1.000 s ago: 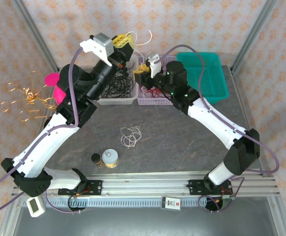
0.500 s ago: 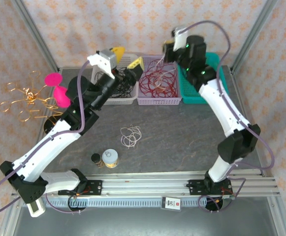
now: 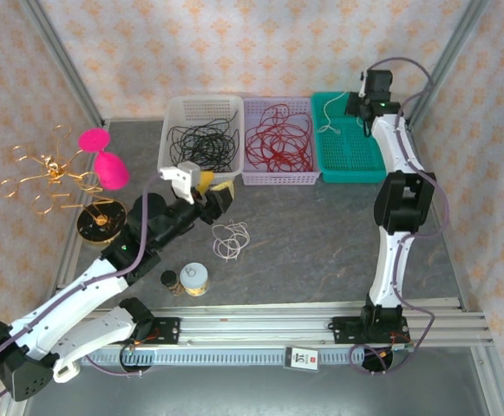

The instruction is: Untangle the cables

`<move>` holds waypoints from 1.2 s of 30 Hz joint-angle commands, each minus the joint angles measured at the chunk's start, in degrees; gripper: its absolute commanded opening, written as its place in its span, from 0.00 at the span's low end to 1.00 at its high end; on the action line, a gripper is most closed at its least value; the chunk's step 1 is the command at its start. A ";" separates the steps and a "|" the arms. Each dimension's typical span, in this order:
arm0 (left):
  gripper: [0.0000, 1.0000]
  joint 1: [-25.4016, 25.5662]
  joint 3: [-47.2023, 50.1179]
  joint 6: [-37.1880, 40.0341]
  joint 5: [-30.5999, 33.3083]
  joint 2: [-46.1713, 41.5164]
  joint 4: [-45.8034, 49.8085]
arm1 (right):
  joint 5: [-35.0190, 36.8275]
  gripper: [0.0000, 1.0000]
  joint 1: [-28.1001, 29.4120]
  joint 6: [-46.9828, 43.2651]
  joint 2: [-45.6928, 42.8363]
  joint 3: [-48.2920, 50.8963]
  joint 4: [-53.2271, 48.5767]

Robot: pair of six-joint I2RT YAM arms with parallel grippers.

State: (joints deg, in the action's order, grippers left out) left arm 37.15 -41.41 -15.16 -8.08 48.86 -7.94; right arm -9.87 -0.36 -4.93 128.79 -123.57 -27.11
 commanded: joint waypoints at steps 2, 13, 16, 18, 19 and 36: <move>0.62 0.30 3.60 -6.36 4.26 0.59 6.74 | 5.65 0.00 1.08 3.94 3.41 -1.45 -4.52; 0.65 0.23 1.68 -7.67 8.86 10.14 15.31 | 13.72 0.57 0.60 4.31 1.19 -2.42 -11.90; 0.66 0.27 1.02 -8.05 9.73 13.19 16.27 | 11.81 0.60 1.03 4.74 -5.97 2.74 -10.34; 0.65 0.35 0.40 -8.00 9.91 15.71 17.09 | 10.43 0.60 1.80 5.21 -12.46 9.61 -6.84; 0.63 0.24 -0.14 -8.39 10.74 17.26 18.00 | 9.78 0.60 2.45 5.73 -16.40 13.82 -4.49; 0.50 -3.25 -7.28 -18.11 8.27 32.92 22.70 | 2.86 0.60 14.86 12.46 -47.72 61.06 14.83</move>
State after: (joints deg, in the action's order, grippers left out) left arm 34.70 -45.23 -31.14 0.71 80.66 11.90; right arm -7.73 14.33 6.44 82.98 -63.53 -14.44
